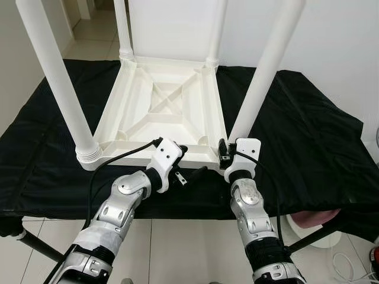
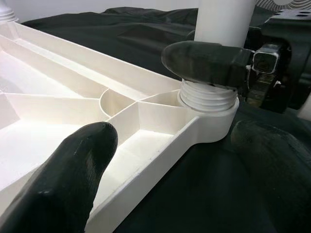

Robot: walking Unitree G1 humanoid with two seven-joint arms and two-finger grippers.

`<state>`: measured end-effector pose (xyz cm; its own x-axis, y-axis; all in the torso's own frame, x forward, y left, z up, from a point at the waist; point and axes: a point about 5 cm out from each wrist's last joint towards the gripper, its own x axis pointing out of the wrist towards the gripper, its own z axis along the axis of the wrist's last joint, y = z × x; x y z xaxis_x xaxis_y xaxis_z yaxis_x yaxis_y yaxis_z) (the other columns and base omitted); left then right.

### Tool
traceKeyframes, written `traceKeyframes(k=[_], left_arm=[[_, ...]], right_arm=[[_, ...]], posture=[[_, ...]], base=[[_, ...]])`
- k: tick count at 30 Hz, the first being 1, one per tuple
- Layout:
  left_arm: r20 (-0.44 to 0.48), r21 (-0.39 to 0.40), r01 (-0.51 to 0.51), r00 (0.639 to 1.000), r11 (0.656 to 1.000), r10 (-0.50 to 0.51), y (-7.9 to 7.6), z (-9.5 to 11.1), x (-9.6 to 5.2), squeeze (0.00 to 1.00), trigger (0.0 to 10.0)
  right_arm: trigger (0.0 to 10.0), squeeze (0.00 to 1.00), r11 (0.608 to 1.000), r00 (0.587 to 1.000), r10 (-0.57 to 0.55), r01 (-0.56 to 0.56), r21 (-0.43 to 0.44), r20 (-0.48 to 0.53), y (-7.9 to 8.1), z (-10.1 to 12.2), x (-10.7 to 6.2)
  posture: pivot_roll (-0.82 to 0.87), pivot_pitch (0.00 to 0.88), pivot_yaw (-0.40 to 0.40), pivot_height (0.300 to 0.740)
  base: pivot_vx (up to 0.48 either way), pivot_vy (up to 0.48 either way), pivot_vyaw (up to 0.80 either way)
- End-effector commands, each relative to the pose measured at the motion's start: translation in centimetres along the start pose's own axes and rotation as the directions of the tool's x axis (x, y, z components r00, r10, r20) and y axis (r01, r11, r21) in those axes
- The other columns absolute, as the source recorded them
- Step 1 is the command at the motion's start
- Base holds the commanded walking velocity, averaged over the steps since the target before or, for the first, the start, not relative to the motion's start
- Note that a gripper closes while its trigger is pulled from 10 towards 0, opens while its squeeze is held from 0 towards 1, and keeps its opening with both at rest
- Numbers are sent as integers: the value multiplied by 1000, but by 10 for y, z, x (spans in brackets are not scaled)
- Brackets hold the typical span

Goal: Building children table

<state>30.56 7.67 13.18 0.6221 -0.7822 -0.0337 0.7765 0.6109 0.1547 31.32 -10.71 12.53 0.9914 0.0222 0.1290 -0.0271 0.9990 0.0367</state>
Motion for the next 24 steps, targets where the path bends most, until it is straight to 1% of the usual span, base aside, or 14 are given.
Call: traceKeyframes(k=[1, 2, 6, 8, 9, 10, 11, 13, 17, 19, 20, 21, 22, 24], left_arm=[[-9, 5, -57, 998, 998, 57, 0, -2, -1, 0, 10000], [-7, 7, -63, 998, 998, 63, 1, -2, -1, 0, 10000], [-11, 6, -69, 998, 998, 69, 2, -1, -1, 0, 10000], [-22, 9, -48, 999, 999, 48, 0, -2, -1, 0, 10000], [-24, 15, -31, 999, 999, 31, -3, -2, 0, 0, 10000], [-24, 15, -31, 999, 999, 31, -3, -2, 0, 0, 10000], [-21, 22, -18, 1000, 1000, 19, -5, -1, 1, 0, 10000], [-21, 22, -18, 1000, 1000, 19, -5, -1, 1, 0, 10000], [-19, 21, 4, 1000, 1000, -4, -9, 1, 3, 0, 10000], [-16, 13, 30, 999, 999, -30, -15, 2, 6, 0, 10000], [-16, 13, 30, 999, 999, -30, -15, 2, 6, 0, 10000], [-12, 6, 64, 998, 998, -64, -20, 3, 7, 0, 10000], [-12, 6, 64, 998, 998, -64, -20, 3, 7, 0, 10000], [-16, 9, 98, 995, 995, -98, -25, 2, 6, 0, 10000]], right_arm=[[10000, 310, 999, 998, 32, -32, 0, -52, 2, -10, -6], [10000, 1000, 998, 998, 55, -54, 12, -29, 1, -6, -7], [10000, 1000, 995, 995, 96, -97, 24, 14, 0, 2, -7], [10000, 1000, 987, 987, 159, -160, 26, 12, -6, 8, -4], [10000, 333, 982, 982, 190, -190, 25, 3, -9, 9, -2], [10000, 333, 982, 982, 190, -190, 25, 3, -9, 9, -2], [10000, 0, 974, 974, 224, -224, 27, 5, -15, 11, 0], [10000, 0, 974, 974, 224, -224, 27, 5, -15, 11, 0], [10000, 0, 946, 946, 323, -323, -30, -12, -26, 13, 5], [10000, 0, 896, 900, 435, -435, -90, -20, -34, 14, 9], [10000, 0, 896, 900, 435, -435, -90, -20, -34, 14, 9], [10000, 0, 859, 865, 500, -500, -112, -29, -37, 13, 14], [10000, 0, 859, 865, 500, -500, -112, -29, -37, 13, 14], [10000, 0, 826, 835, 549, -549, -128, -42, -36, 12, 19]], posture=[[-66, 0, -55, 740], [-66, 0, -57, 740], [-65, 0, -59, 740], [-65, 0, -60, 740], [-66, 0, -61, 740], [-66, 0, -61, 740], [-63, 0, -63, 740], [-63, 0, -63, 740], [-67, 0, -64, 740], [-63, 0, -63, 740], [-63, 0, -63, 740], [-64, 0, -60, 740], [-64, 0, -60, 740], [-60, 0, -56, 740]], base=[[0, 0, 0], [0, 0, 0], [0, 0, 0], [0, 0, 0], [0, 0, 0], [0, 0, 0], [0, 0, 0], [0, 0, 0], [0, 0, 0], [0, 0, 0], [0, 0, 0], [0, 0, 0], [0, 0, 0], [0, 0, 0]])
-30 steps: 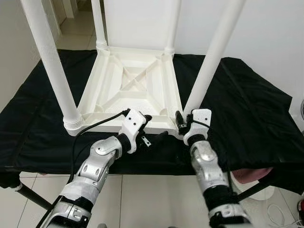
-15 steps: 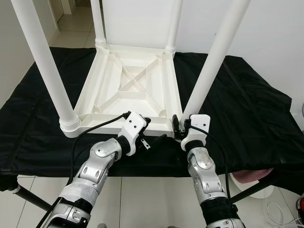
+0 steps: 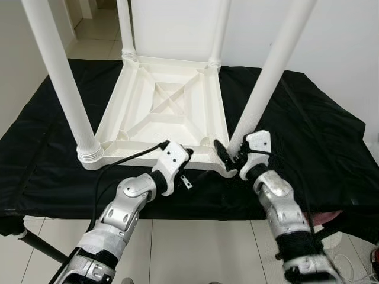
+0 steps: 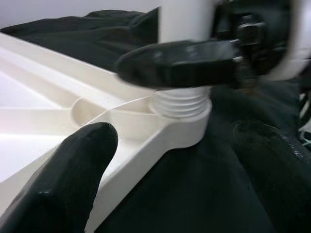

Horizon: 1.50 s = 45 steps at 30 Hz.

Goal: Building children table

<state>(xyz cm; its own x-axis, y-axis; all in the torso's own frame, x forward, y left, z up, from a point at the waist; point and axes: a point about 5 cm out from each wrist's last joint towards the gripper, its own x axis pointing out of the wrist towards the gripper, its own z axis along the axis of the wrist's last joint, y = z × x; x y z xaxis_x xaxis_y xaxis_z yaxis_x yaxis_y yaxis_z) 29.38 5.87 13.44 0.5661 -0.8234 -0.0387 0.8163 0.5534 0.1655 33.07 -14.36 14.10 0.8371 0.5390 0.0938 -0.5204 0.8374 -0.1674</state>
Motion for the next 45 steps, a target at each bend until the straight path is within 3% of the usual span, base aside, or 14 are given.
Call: traceKeyframes(k=[1, 8, 9, 11, 12, 20, 26, 27, 30, 31, 38, 39, 45], left_arm=[[-24, 2, 40, 999, 999, -40, -8, -4, -1, 0, 10000], [-37, -2, 72, 997, 997, -72, -15, -4, -3, 0, 10000], [-37, -2, 72, 997, 997, -72, -15, -4, -3, 0, 10000], [-35, 1, 69, 997, 998, -69, -15, -3, -3, 0, 10000], [-15, -16, 60, 998, 998, -60, -14, 1, -1, 0, 10000], [5, -16, 49, 999, 999, -49, -12, 9, 1, 0, 10000], [5, -22, 38, 999, 999, -38, -12, 9, 1, 0, 10000], [6, -22, 38, 999, 999, -38, -12, 10, 1, 0, 10000], [8, -21, 36, 999, 999, -36, -12, 10, 2, 0, 10000], [11, -23, 30, 1000, 999, -29, -11, 11, 2, 0, 10000], [11, -32, 19, 1000, 999, -19, -11, 11, 1, 0, 10000], [10, -33, 19, 1000, 999, -19, -10, 11, 1, 0, 10000], [12, -34, 13, 1000, 999, -13, -8, 11, 2, 0, 10000]], right_arm=[[10000, 0, 998, 998, 66, -66, 5, -8, 0, -3, 3], [10000, 0, 983, 981, 181, -182, -10, -64, -3, -6, 14], [8706, 0, 982, 980, 186, -187, -6, -67, -5, -7, 15], [8706, 0, 982, 980, 190, -191, -11, -64, -6, -6, 15], [0, 0, 981, 979, 194, -195, -8, -58, -9, -5, 17], [0, 0, 971, 969, 237, -234, 44, -73, -12, -11, 16], [0, 0, 978, 976, 197, -189, 89, -89, -16, -18, 11], [10000, 0, 983, 980, 170, -162, 85, -102, -16, -19, 11], [10000, 0, 990, 986, 125, -117, 82, -113, -17, -19, 12], [10000, 0, 997, 993, 16, -8, 71, -114, -21, -17, 14], [10000, 0, 992, 991, -103, 109, 65, -84, -17, -11, 18], [10000, 0, 982, 982, -166, 173, 79, -85, -9, -9, 21], [10000, 0, 926, 930, -355, 363, 98, -91, 3, -2, 24]], posture=[[-57, 0, -51, 740], [-39, 0, -43, 740], [-39, 0, -43, 740], [-36, 0, -44, 740], [-32, 0, -47, 740], [-30, 0, -52, 740], [-37, 0, -54, 740], [-37, 0, -54, 740], [-37, 0, -54, 740], [-43, 0, -57, 740], [-50, 0, -54, 740], [-50, 0, -54, 740], [-50, 0, -54, 740]], base=[[0, 0, 0], [0, 0, 0], [0, 0, 0], [0, 0, 0], [0, 0, 0], [0, 0, 0], [0, 0, 0], [0, 0, 0], [0, 0, 0], [0, 0, 0], [0, 0, 0], [0, 0, 0], [0, 0, 0]])
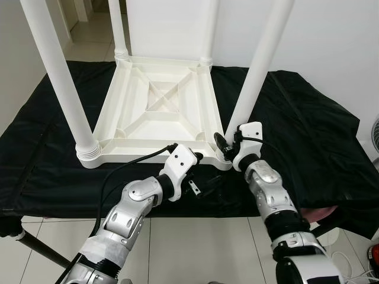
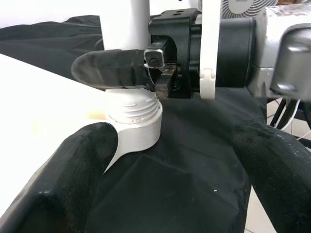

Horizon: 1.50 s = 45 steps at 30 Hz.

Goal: Building children table

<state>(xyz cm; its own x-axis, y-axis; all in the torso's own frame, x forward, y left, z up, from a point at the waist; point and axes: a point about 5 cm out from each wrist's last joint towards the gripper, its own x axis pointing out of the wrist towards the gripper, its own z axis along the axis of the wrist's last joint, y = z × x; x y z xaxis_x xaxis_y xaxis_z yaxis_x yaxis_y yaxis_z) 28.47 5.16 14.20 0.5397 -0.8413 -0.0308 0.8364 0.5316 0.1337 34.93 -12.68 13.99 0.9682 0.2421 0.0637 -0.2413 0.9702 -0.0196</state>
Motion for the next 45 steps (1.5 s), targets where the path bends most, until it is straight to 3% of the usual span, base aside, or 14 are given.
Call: traceKeyframes(k=[1, 3, 4, 8, 9, 16, 17, 23, 26, 29, 32, 33, 38, 45], left_arm=[[1, -4, -20, 1000, 1000, 20, 2, 2, 1, 0, 10000], [2, -5, -22, 1000, 1000, 22, 2, 2, 2, 0, 10000], [3, -5, -24, 1000, 1000, 24, 1, 2, 1, 0, 10000], [2, -6, -25, 1000, 1000, 25, 1, 2, 1, 0, 10000], [2, -9, -28, 1000, 1000, 28, 1, 1, 1, 0, 10000], [0, -8, -29, 1000, 1000, 29, 1, 1, 0, 0, 10000], [1, -7, -30, 1000, 1000, 30, 2, 1, 1, 0, 10000], [2, -3, -33, 999, 999, 33, 2, 2, 1, 0, 10000], [-7, 8, -22, 1000, 1000, 22, 0, 1, 0, 0, 10000], [-9, 10, -21, 1000, 1000, 21, -1, 1, 0, 0, 10000], [-13, 15, -19, 1000, 1000, 20, -1, 0, -1, 0, 10000], [-13, 17, -17, 1000, 1000, 17, -1, 1, -1, 0, 10000], [-12, 24, -3, 1000, 1000, 3, -3, 2, 0, 0, 10000], [-17, 36, 28, 999, 999, -27, -7, 2, 3, 0, 10000]], right_arm=[[10000, 0, 997, 997, -82, 82, -3, -3, 3, 1, -3], [10000, 0, 994, 994, -108, 108, 1, -1, 6, 1, -5], [10000, 0, 981, 981, -194, 194, 4, 7, 14, 1, -12], [10000, 0, 971, 971, -240, 240, 0, 6, 18, 0, -16], [10000, 0, 971, 971, -239, 239, 15, -8, 28, -1, -24], [10000, 0, 967, 967, -253, 253, 5, -26, 28, 3, -31], [10000, 1000, 971, 970, -241, 241, 9, -15, 27, 4, -31], [10000, 1000, 989, 990, -143, 143, 46, 0, 27, 7, -29], [10000, 1000, 998, 999, -51, 50, 39, 18, 1, 7, -30], [10000, 1000, 998, 999, -43, 42, 38, 19, 0, 8, -31], [10000, 1000, 999, 999, 41, -41, -8, 6, -6, 7, -32], [10000, 0, 995, 996, 91, -91, -34, -3, -11, 7, -31], [10000, 0, 965, 972, 231, -235, -120, -49, -26, 2, -26], [10000, 0, 906, 914, 391, -403, -130, -108, -24, -7, -14]], posture=[[-56, 0, -62, 740], [-56, 0, -62, 740], [-56, 0, -62, 740], [-54, 0, -67, 740], [-54, 0, -67, 740], [-58, 0, -68, 740], [-57, 0, -70, 740], [-56, 0, -70, 740], [-51, 0, -73, 740], [-51, 0, -73, 740], [-47, 0, -75, 740], [-47, 0, -74, 740], [-43, 0, -75, 740], [-35, 0, -73, 740]], base=[[0, 0, 0], [0, 0, 0], [0, 0, 0], [0, 0, 0], [0, 0, 0], [0, 0, 0], [0, 0, 0], [0, 0, 0], [0, 0, 0], [0, 0, 0], [0, 0, 0], [0, 0, 0], [0, 0, 0], [0, 0, 0]])
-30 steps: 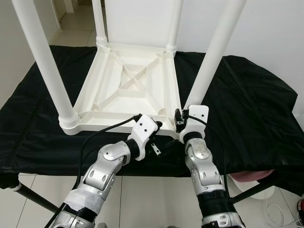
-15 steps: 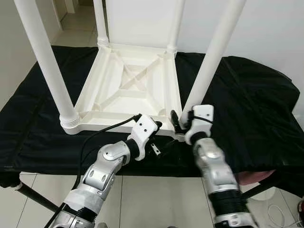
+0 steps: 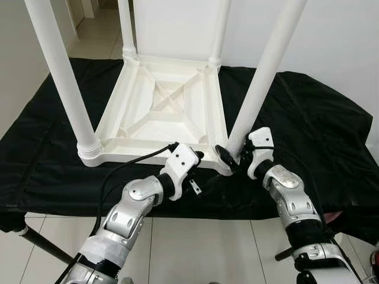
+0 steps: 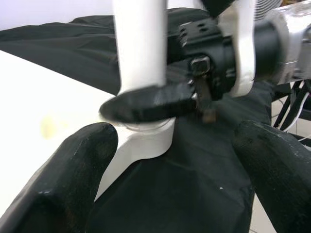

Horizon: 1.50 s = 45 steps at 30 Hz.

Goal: Building children table

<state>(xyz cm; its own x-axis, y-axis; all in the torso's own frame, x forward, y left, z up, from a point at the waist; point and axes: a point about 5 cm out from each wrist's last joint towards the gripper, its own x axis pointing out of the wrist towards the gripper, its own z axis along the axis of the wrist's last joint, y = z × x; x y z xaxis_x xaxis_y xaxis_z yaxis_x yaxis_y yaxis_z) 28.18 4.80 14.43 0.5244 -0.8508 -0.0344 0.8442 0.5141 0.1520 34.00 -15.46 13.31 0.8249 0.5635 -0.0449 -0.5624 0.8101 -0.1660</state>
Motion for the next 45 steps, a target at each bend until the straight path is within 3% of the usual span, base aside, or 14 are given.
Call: traceKeyframes(k=[1, 5, 12, 13, 15, 16, 17, 28, 29, 39, 45], left_arm=[[-16, 17, 9, 1000, 1000, -9, -3, -1, 1, 0, 10000], [-14, 22, 15, 1000, 1000, -14, -6, 0, 3, 0, 10000], [-10, 20, 10, 1000, 1000, -10, -6, 1, 3, 0, 10000], [-9, 20, 9, 1000, 1000, -8, -7, 1, 3, 0, 10000], [-9, 20, 9, 1000, 1000, -8, -7, 1, 3, 0, 10000], [-9, 20, 7, 1000, 1000, -7, -7, 1, 3, 0, 10000], [-10, 19, 5, 1000, 1000, -5, -7, 1, 2, 0, 10000], [-12, 15, 16, 1000, 1000, -16, -9, 0, 4, 0, 10000], [-12, 15, 18, 1000, 1000, -18, -9, 0, 4, 0, 10000], [-4, 12, 24, 1000, 1000, -23, -9, 1, 7, 0, 10000], [-2, 4, 13, 1000, 1000, -13, -9, 1, 6, 0, 10000]], right_arm=[[10000, 0, 999, 999, 47, -47, -9, -5, -1, 0, 2], [10000, 0, 989, 989, 149, -149, 14, -8, 2, -1, 13], [10000, 0, 986, 985, 167, -166, 19, -31, 2, -4, 19], [6824, 0, 984, 983, 180, -179, 18, -31, 2, -5, 20], [6824, 0, 984, 983, 180, -179, 18, -31, 2, -5, 20], [1804, 0, 983, 983, 183, -182, 14, -36, 1, -6, 20], [0, 0, 982, 982, 187, -187, 20, -36, 0, -8, 20], [0, 0, 981, 983, 180, -177, 75, -24, 0, -19, 13], [10000, 0, 983, 986, 165, -163, 81, -28, 1, -20, 13], [10000, 0, 995, 1000, -12, 13, 98, -8, 1, -18, 12], [10000, 0, 977, 988, -155, 152, 150, 13, 19, -12, 15]], posture=[[-35, 0, -73, 740], [-21, 0, -79, 740], [-8, 0, -83, 740], [-5, 0, -84, 740], [-5, 0, -84, 740], [-2, 0, -86, 740], [-2, 0, -85, 740], [-23, 0, -73, 740], [-23, 0, -73, 740], [-44, 0, -74, 740], [-42, 0, -80, 740]], base=[[0, 0, 0], [0, 0, 0], [0, 0, 0], [0, 0, 0], [0, 0, 0], [0, 0, 0], [0, 0, 0], [0, 0, 0], [0, 0, 0], [0, 0, 0], [0, 0, 0]])
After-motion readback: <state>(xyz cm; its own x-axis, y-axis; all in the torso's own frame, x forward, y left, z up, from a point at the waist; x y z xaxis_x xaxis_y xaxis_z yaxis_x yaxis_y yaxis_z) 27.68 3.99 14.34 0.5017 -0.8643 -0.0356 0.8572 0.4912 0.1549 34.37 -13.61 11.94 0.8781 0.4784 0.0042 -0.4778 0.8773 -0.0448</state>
